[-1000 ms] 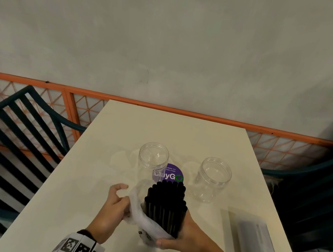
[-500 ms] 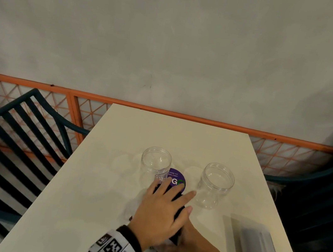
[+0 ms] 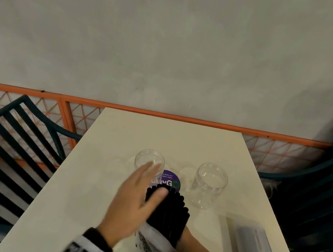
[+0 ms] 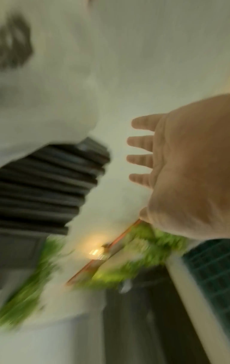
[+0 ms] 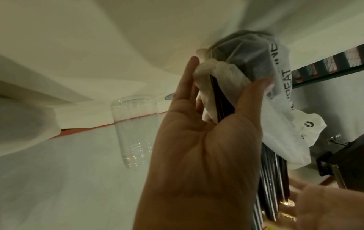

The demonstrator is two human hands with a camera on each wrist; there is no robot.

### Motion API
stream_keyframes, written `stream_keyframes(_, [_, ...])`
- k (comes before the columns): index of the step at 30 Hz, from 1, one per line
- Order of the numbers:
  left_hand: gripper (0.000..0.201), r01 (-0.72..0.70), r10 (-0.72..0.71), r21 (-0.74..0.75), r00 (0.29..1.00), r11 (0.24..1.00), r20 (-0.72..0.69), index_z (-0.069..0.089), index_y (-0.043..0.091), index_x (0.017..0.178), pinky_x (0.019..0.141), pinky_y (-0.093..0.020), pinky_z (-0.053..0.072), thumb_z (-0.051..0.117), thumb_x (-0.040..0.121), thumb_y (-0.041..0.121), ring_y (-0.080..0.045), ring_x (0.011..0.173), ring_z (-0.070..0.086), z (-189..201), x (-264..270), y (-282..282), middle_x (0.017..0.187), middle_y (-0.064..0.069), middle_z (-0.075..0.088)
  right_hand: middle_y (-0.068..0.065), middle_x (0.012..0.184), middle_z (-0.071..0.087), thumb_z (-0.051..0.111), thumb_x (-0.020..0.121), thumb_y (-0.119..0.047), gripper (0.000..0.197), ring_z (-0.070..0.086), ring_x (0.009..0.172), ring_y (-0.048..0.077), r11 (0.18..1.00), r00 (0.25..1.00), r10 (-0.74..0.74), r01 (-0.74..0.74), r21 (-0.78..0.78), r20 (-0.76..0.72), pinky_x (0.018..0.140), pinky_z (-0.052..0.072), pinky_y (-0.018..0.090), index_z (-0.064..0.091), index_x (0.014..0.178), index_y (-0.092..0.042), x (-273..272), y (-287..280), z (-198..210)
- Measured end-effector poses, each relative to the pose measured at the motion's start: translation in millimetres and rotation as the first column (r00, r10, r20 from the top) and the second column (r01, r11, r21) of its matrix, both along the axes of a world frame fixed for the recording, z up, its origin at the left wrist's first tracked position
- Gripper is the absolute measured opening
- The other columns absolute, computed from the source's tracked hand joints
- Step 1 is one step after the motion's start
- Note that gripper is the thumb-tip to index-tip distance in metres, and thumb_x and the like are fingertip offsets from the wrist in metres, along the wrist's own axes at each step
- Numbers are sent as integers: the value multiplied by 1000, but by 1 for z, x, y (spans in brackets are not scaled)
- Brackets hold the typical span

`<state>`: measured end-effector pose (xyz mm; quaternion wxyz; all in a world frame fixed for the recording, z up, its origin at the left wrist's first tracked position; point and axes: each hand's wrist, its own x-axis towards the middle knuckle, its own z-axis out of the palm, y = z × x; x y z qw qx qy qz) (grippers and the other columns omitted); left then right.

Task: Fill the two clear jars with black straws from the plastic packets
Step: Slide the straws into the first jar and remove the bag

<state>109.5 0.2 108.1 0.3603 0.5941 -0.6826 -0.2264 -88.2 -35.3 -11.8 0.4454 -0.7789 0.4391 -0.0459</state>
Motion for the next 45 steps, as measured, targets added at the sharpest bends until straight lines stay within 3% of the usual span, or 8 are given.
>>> stream_keyframes(3, [81,14,29,229,983,973,-184,23,53,132,104,-24,32,47,60,80,-4,127,35,-20,44,4,136,18,30,7,150,19,73,69,-48,93,21,138,20,998,994,-42,37,54,98,115,22,29,1,128,-46,-3,1,6])
stream_keyframes(7, [76,224,-148,324,959,919,-243,32,65,121,90,-9,41,71,56,64,7,117,46,-50,47,12,129,23,44,-18,139,19,73,76,-27,84,20,131,4,997,987,-38,26,77,157,95,20,-5,5,122,-48,-5,1,10])
stream_keyframes(12, [42,-71,144,201,916,977,-374,63,41,93,70,-24,54,82,56,34,-14,83,68,-62,39,10,89,0,73,-8,122,49,70,51,-68,84,52,104,13,976,987,-119,96,195,107,78,50,19,42,123,-36,-13,-1,11])
stream_keyframes(16, [23,-187,219,120,904,975,-367,64,40,82,59,-13,48,78,64,36,-8,70,65,-55,43,10,84,9,72,-16,87,59,68,78,-26,17,55,84,0,970,967,-150,104,218,205,82,46,27,61,93,-21,-17,1,17])
stream_keyframes(22, [26,-274,263,-14,936,962,-233,57,36,82,67,-9,43,73,68,21,1,87,54,-53,31,13,87,8,58,6,105,60,55,91,-17,21,62,86,14,938,904,-346,327,114,252,67,54,24,56,104,-33,-6,3,26])
stream_keyframes(32, [33,-231,229,40,897,972,-379,48,29,82,54,-10,43,70,75,5,-5,65,54,-43,-2,22,77,-1,57,-2,57,46,63,83,-11,26,49,45,1,799,773,-552,597,-64,314,47,38,14,39,77,-17,25,2,31])
stream_keyframes(38, [58,-120,134,62,936,991,-325,37,36,101,72,-5,46,75,58,38,2,100,49,-47,-12,22,106,12,42,-1,62,43,62,80,0,36,39,53,7,701,663,-659,712,-28,354,47,41,14,31,72,-16,26,1,30])
stream_keyframes(45, [39,-288,289,53,899,956,-327,45,28,88,68,-20,46,75,69,11,-16,87,59,-54,-7,12,93,1,57,9,86,56,74,73,-3,35,60,81,20,823,625,-555,507,255,549,72,54,28,44,92,-5,19,7,40])
